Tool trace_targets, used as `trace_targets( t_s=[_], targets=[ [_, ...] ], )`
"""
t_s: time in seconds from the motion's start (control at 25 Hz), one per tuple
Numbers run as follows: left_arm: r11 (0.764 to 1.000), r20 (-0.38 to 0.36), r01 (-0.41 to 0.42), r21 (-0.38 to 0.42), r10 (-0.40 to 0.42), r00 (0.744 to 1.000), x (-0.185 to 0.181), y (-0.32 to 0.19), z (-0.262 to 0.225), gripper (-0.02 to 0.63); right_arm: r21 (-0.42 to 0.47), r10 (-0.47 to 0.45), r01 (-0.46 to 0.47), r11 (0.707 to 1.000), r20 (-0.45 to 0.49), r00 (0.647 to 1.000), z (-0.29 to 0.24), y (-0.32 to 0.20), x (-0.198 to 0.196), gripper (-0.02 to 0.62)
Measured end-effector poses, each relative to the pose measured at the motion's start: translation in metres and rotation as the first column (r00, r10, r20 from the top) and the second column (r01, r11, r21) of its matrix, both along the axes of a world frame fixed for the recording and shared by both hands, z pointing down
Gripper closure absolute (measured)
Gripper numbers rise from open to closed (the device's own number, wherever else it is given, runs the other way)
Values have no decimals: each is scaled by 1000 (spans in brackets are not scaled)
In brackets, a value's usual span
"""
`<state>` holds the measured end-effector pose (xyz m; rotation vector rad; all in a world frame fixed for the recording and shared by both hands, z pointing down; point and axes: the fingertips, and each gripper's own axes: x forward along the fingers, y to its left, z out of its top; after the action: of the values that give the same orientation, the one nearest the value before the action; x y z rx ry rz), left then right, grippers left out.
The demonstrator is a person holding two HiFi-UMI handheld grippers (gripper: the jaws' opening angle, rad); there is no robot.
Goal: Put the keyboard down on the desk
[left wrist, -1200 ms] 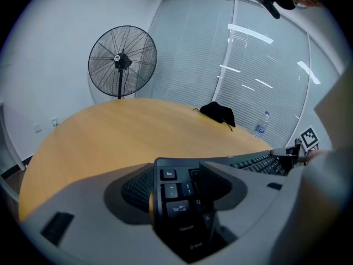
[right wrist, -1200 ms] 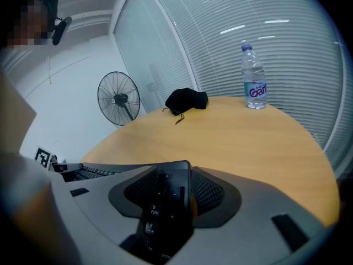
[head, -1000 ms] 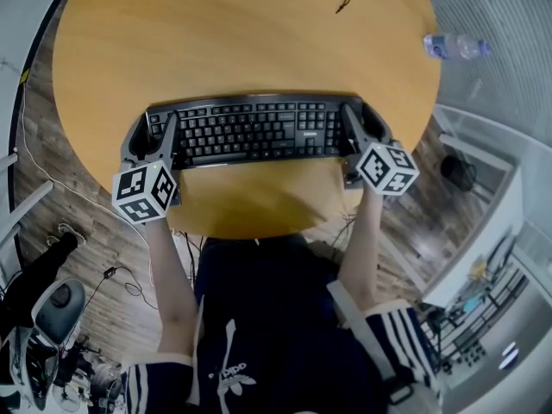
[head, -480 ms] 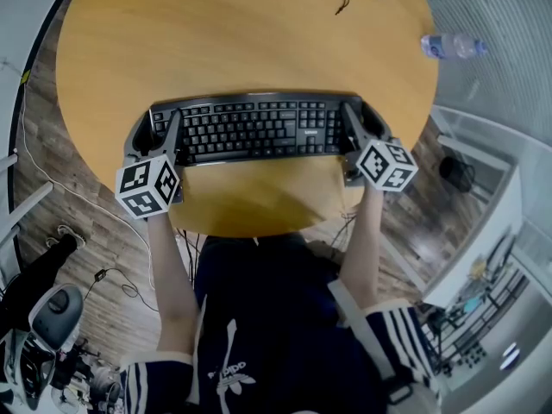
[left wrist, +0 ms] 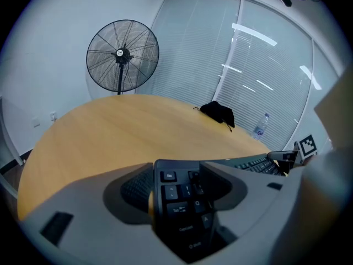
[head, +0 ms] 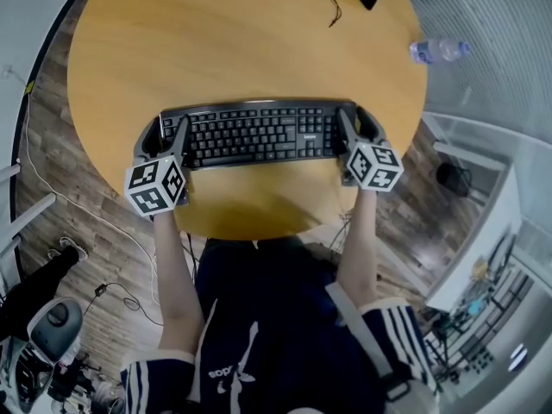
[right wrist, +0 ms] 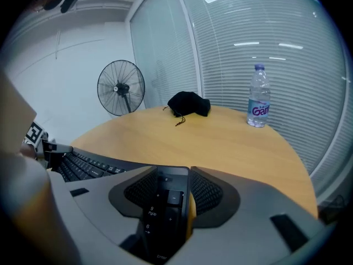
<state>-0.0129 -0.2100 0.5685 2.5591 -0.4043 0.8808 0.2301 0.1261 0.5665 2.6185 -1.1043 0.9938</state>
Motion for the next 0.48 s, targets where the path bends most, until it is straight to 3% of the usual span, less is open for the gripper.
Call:
trace_targets(
  t_s=[0.36,0.48],
  targets=[
    [989,-100,-78,129,91,991,28,-13,-48,363,129,11,2,992,-96,995,-50,-28,10,419],
    [981,-162,-98,165,125,979,35,-14,-74,375,208,34,-10,978,-115,993,-77,-43,0,502]
  ],
)
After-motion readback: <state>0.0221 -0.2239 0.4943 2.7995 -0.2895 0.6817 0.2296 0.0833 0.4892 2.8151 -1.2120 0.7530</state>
